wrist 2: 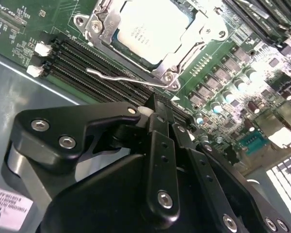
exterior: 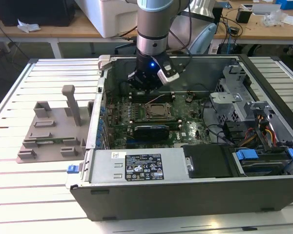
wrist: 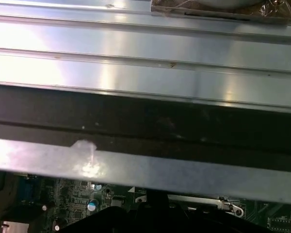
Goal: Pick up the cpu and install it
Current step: 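Install the first cpu locking lever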
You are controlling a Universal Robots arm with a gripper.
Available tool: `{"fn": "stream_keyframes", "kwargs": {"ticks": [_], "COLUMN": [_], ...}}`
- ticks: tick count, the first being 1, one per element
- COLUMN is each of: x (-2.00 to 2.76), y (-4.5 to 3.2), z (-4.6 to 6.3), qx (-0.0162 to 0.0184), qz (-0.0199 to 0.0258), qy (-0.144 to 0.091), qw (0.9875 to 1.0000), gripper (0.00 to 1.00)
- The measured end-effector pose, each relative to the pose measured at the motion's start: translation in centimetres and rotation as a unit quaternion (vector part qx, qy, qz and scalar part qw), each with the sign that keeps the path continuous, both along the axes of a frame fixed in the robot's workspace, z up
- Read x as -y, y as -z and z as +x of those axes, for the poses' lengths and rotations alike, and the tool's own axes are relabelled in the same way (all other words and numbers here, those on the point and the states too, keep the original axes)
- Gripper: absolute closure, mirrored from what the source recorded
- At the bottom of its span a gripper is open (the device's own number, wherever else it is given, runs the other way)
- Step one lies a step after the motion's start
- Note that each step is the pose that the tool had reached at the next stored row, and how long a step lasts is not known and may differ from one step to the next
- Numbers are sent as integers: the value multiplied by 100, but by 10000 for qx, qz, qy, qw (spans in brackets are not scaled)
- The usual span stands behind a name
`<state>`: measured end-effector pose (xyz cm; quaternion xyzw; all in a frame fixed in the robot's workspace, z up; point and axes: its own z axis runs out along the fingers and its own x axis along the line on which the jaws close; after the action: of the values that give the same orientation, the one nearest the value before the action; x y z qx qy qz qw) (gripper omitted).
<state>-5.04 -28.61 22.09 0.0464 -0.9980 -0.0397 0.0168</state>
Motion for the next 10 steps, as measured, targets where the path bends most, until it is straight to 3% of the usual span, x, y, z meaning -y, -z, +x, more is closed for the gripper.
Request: {"fn": "stream_keyframes", "kwargs": {"ticks": [10], "x": [-12], "y": [88], "z": [194], "qx": [-17], "qz": [-1], "qy": [-3], "qw": [10000], "gripper": [89]}}
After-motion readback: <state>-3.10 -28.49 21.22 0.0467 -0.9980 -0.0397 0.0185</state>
